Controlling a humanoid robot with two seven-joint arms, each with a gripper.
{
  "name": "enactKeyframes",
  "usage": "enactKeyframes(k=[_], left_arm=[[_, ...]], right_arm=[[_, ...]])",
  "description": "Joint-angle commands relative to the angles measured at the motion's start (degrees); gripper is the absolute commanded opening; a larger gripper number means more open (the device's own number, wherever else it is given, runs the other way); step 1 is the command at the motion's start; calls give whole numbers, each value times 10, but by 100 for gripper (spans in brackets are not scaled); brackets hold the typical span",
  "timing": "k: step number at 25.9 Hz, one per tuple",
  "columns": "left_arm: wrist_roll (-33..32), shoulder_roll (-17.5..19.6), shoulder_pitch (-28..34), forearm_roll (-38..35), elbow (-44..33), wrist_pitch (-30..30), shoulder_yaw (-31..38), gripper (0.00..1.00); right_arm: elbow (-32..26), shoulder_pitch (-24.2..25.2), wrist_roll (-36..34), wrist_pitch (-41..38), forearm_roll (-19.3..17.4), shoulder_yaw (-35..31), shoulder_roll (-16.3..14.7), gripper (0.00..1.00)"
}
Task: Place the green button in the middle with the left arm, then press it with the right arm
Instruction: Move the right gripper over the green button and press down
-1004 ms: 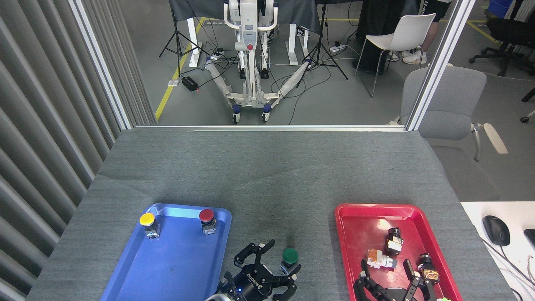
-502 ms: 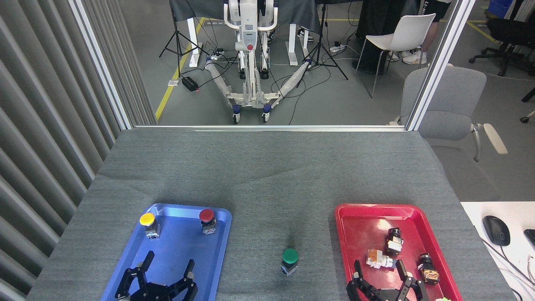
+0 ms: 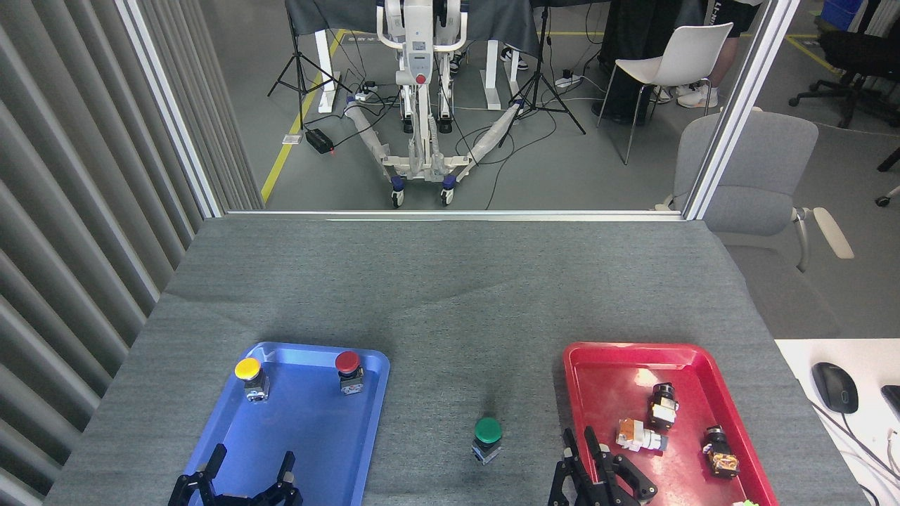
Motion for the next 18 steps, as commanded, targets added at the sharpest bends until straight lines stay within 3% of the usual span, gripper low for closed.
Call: enactKeyframes(k=[1, 18], left_arm=[[0, 1, 0, 4, 3, 1, 2, 99], [9, 1, -2, 7, 12, 0, 1, 99]], right_arm=[[26, -21, 8, 2, 8, 25, 6, 6], [159, -117, 27, 45, 5, 114, 40, 5]])
